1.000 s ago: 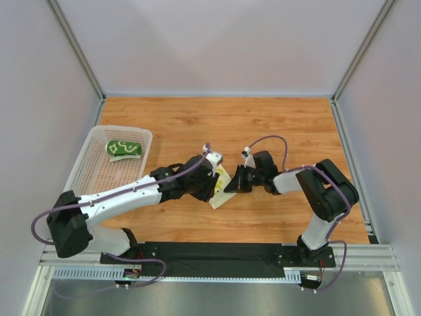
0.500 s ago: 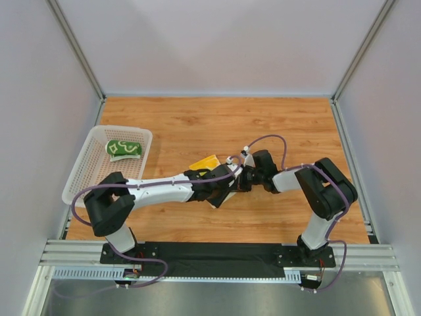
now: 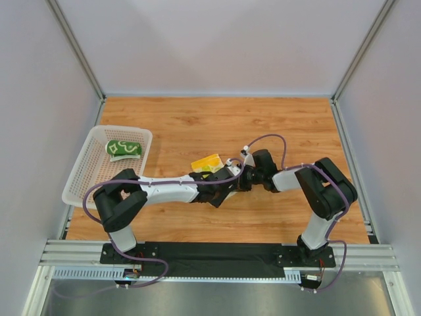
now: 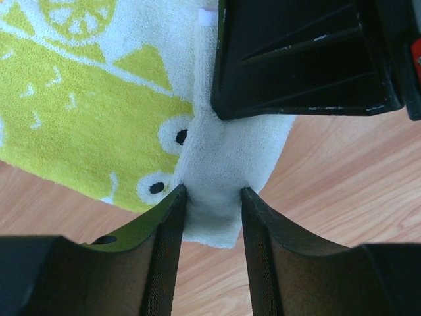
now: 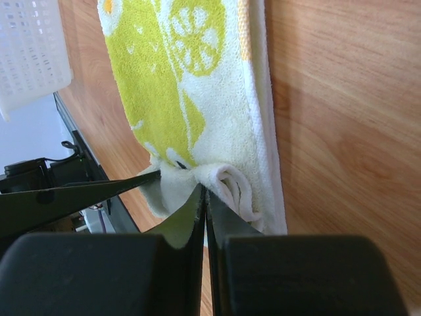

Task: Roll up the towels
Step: Roll the towel

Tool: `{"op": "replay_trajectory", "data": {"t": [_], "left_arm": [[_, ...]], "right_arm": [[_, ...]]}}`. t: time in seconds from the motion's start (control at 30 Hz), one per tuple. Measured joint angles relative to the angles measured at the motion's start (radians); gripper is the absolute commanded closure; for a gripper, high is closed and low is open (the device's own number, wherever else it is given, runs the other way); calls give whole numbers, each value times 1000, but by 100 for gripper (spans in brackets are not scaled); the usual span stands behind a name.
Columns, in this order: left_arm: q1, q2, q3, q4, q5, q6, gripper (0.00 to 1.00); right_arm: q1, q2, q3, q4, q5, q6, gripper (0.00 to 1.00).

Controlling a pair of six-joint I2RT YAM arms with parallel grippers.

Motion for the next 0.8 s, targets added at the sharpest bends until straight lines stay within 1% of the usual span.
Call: {"op": "replay_trajectory", "data": {"t": [0.13, 0.23, 0.4, 0.57, 0.73, 0.8], "left_arm": [[5, -1, -6, 10, 3, 1, 46], [5, -11, -23, 28, 14, 1, 44], [8, -38, -65, 66, 35, -3, 44], [12, -77, -121, 117, 63, -6, 45], [13, -93, -145, 139, 78, -11, 45], [11, -93, -145, 139, 79, -15, 47]], "right_arm": [[-3, 0, 1, -2, 0, -5, 98], [-5, 0, 5, -8, -1, -8, 98], [-11, 10, 24, -35, -10, -16, 97], [-16, 47, 78, -70, -33, -17, 97], [-17, 103, 144, -91, -62, -13, 98], [-17, 125, 177, -105, -68, -14, 98]]}}
